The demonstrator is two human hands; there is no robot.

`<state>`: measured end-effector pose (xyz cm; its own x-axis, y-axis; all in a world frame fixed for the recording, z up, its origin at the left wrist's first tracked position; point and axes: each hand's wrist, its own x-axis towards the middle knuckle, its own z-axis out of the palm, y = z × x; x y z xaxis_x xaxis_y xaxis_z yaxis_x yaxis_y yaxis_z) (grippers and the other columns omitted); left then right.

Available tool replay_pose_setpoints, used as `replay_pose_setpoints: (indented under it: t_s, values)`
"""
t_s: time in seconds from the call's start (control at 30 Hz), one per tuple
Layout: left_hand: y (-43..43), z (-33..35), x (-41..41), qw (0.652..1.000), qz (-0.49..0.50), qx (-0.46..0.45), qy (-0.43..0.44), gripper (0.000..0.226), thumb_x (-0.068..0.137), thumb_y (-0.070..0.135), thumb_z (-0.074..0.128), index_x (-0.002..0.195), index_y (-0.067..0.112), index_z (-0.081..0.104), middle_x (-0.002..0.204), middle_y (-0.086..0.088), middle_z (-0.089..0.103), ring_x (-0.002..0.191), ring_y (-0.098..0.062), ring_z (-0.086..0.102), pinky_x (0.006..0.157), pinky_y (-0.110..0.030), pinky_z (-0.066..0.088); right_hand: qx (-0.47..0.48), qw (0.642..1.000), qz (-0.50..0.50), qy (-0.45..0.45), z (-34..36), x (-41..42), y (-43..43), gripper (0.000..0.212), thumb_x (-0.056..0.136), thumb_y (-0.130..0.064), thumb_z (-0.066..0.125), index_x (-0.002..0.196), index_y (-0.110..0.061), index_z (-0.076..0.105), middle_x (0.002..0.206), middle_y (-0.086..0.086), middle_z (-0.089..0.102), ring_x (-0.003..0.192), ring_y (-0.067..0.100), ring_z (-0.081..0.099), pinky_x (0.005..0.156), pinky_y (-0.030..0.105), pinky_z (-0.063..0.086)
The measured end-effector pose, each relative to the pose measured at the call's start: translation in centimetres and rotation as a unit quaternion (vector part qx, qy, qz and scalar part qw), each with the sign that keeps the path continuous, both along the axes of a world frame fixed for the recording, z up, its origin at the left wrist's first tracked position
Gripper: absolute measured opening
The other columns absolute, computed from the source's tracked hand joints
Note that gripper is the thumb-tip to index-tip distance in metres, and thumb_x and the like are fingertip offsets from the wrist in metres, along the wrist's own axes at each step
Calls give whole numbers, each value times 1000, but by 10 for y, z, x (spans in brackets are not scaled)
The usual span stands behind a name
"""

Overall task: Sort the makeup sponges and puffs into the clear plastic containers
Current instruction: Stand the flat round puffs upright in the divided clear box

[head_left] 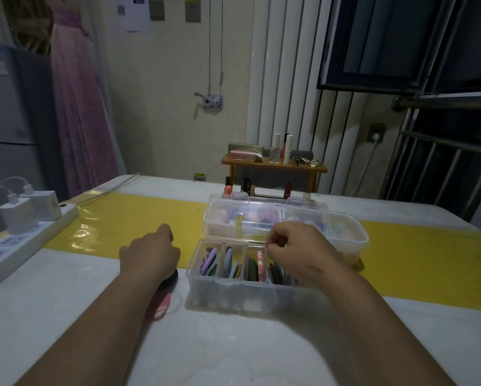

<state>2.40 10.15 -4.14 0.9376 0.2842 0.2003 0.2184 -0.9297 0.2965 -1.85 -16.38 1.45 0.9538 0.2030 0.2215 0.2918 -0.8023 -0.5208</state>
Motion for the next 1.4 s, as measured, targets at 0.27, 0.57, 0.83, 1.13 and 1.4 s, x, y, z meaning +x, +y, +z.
replay_pose_setpoints:
  t_s: [0.27, 0.57, 0.83, 1.13, 1.4]
  values:
    - [-7, 8, -3, 997, -7, -8, -77, 12, 87, 20, 57, 99, 22, 56, 97, -4, 59, 84, -28, 49, 74, -35, 35, -7, 1000, 3, -2, -1, 2, 0, 9, 89, -27, 58, 87, -31, 65, 87, -9, 63, 82, 12, 60, 79, 41, 59]
    - [-14, 21, -15, 991, -2, -19, -129, 16, 81, 9, 56, 85, 20, 65, 88, -2, 63, 81, -26, 55, 72, -33, 38, -8, 1000, 9, 2, -2, 2, 0, 9, 91, -27, 58, 90, -31, 65, 88, -9, 63, 83, 11, 60, 81, 40, 58]
    - [-18, 25, -16, 985, 7, -58, -161, 22, 88, 9, 57, 103, 20, 70, 107, -6, 62, 90, -26, 54, 71, -32, 37, -8, 1000, 7, 1, -2, 1, 1, 8, 92, -26, 58, 92, -30, 65, 90, -8, 62, 83, 11, 60, 81, 38, 58]
    - [-19, 26, -18, 963, 8, -110, -245, 19, 83, 2, 56, 91, 19, 60, 88, 1, 54, 77, -24, 48, 62, -32, 35, -9, 1000, 7, 1, -2, 1, 1, 8, 92, -26, 58, 91, -30, 65, 88, -9, 62, 81, 10, 60, 80, 38, 58]
    - [-20, 26, -19, 938, -20, -128, -322, 12, 83, -1, 58, 87, 11, 60, 86, -4, 58, 75, -22, 48, 63, -32, 35, -6, 1000, 6, -4, -2, 0, 1, 9, 92, -26, 58, 90, -30, 65, 88, -9, 62, 81, 10, 60, 80, 38, 58]
